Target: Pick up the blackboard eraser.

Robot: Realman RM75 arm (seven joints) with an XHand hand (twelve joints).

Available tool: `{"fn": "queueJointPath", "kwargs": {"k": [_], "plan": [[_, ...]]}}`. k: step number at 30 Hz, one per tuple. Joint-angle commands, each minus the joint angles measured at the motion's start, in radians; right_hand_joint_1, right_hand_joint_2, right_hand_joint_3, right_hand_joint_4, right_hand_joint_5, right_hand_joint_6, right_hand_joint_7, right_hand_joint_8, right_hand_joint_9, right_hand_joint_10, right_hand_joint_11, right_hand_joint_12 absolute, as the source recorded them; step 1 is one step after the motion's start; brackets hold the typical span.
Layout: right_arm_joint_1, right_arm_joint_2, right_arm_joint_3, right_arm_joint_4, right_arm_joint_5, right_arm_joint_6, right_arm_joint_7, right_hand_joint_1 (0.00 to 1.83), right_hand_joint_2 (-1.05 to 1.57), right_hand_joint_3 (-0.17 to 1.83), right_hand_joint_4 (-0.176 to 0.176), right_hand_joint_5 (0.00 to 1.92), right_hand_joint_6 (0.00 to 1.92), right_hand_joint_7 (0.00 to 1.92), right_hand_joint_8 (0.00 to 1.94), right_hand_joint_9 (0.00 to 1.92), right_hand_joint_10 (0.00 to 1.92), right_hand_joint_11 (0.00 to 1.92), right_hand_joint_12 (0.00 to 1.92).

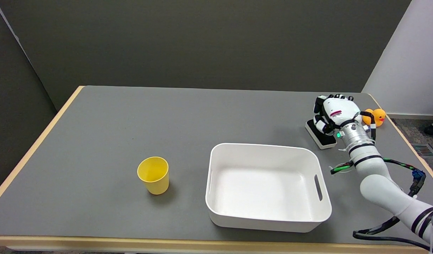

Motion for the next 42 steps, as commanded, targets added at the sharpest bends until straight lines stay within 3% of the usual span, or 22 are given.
{"fn": "queueJointPath", "kwargs": {"k": [1, 3, 5, 10, 12, 15, 33, 42], "plan": [[0.004, -0.007, -0.005, -0.02, 0.08, 0.004, 0.064, 0.71, 0.74, 0.89, -0.104, 0.36, 0.74, 0.59, 0.9, 0.59, 1.29, 0.44, 1.74], [0.005, -0.007, -0.015, -0.032, 0.084, 0.004, 0.063, 0.6, 0.69, 0.86, -0.084, 0.27, 0.52, 0.43, 0.65, 0.4, 1.11, 0.32, 1.58], [0.005, -0.008, -0.017, -0.045, 0.104, 0.004, 0.063, 0.54, 0.67, 0.83, -0.075, 0.22, 0.43, 0.32, 0.5, 0.24, 0.96, 0.21, 1.47], [0.005, -0.018, -0.019, -0.085, 0.153, 0.004, 0.058, 0.49, 0.64, 0.82, -0.072, 0.17, 0.38, 0.19, 0.38, 0.11, 0.86, 0.15, 1.41], [0.005, -0.02, -0.019, -0.099, 0.168, 0.004, 0.058, 0.44, 0.61, 0.9, -0.076, 0.14, 0.39, 0.16, 0.4, 0.1, 0.81, 0.15, 1.39], [0.005, -0.023, -0.024, -0.117, 0.19, 0.006, 0.057, 0.48, 0.64, 0.81, -0.077, 0.15, 0.36, 0.18, 0.36, 0.08, 0.86, 0.15, 1.42], [0.028, -0.044, -0.051, -0.114, 0.195, 0.006, 0.057, 0.5, 0.64, 0.81, -0.09, 0.15, 0.36, 0.23, 0.41, 0.16, 0.93, 0.21, 1.49], [0.041, -0.046, -0.052, -0.126, 0.195, 0.004, 0.057, 0.63, 0.65, 0.87, -0.145, 0.17, 0.42, 0.39, 0.59, 0.33, 1.06, 0.35, 1.65]]}}
